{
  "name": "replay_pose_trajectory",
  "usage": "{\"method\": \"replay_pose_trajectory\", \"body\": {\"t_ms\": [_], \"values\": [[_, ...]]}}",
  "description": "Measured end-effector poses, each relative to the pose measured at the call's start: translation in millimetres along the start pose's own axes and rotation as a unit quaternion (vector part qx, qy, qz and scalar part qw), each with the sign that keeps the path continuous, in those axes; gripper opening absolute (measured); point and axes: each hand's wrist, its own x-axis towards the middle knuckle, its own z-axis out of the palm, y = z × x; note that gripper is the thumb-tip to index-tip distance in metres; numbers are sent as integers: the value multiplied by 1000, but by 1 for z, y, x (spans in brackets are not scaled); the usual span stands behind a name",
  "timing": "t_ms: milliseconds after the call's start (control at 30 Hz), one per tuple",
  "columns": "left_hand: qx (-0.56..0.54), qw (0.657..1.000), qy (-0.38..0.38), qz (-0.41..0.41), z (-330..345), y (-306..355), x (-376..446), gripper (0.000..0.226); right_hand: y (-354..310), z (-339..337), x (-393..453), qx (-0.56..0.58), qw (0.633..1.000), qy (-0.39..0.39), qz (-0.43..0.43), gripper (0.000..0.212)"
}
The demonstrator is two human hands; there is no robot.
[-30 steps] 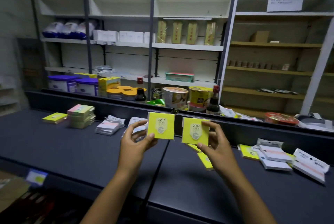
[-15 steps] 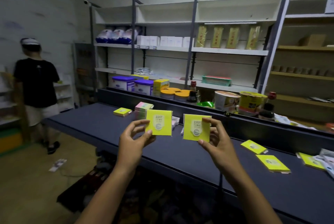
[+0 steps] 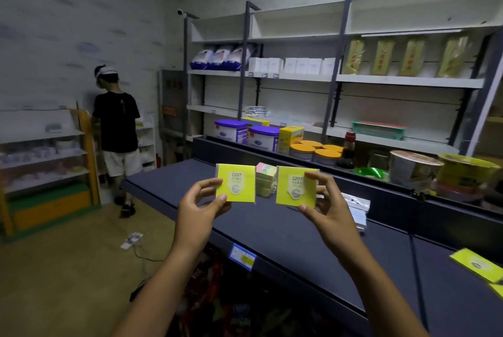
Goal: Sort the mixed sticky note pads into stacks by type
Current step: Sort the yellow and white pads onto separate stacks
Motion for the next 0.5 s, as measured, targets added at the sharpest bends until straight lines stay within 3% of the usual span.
{"method": "replay_pose_trajectory", "body": {"t_ms": [500], "values": [[38,999,29,2,-15,-49,118,28,64,60,114,13,1000,-19,-12,59]]}}
